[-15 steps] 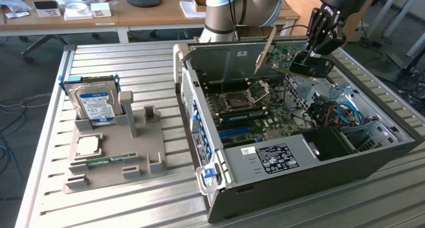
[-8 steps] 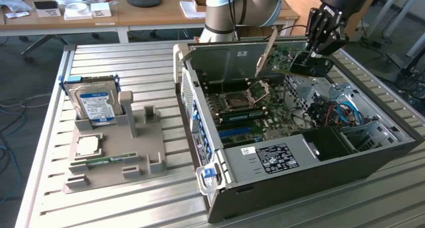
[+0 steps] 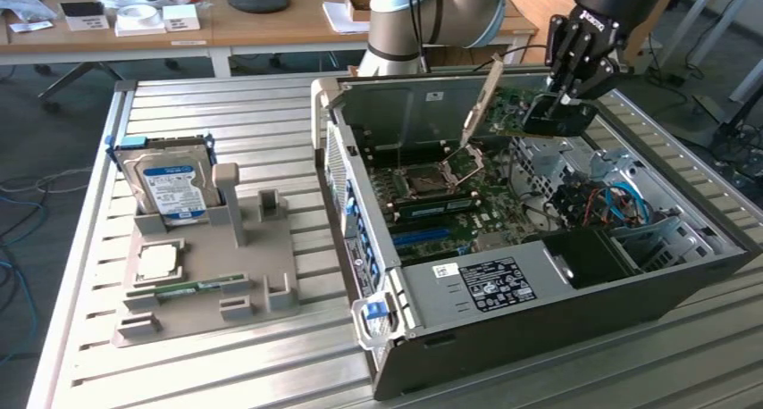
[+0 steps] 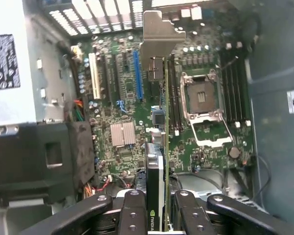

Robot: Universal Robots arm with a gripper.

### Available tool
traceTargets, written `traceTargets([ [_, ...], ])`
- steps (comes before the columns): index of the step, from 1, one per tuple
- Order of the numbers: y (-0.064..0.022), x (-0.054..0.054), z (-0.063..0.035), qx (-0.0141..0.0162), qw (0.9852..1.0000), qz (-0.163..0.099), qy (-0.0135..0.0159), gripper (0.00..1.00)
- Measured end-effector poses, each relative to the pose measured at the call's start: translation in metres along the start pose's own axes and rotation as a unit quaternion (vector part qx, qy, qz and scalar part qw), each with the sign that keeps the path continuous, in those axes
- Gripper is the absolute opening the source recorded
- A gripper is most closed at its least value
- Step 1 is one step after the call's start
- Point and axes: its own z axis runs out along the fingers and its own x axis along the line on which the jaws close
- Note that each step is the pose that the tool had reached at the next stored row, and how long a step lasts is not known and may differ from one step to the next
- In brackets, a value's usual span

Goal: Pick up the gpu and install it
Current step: 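Insert the gpu into the slot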

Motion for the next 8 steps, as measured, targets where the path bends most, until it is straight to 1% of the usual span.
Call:
traceTargets([
  [3,0.0,0.0,0.0003,0.0002,0.9997,-0.022,0.0013,0.27],
  [4,0.0,0.0,0.0003,0.0002,0.9997,-0.023,0.0014,0.27],
  [5,0.0,0.0,0.0005,0.0002,0.9997,-0.024,0.0009,0.27],
  [6,0.0,0.0,0.001,0.0006,0.9997,-0.025,-0.0013,0.27],
  [8,0.0004,0.0,0.002,0.003,0.9996,-0.027,-0.0046,0.27],
])
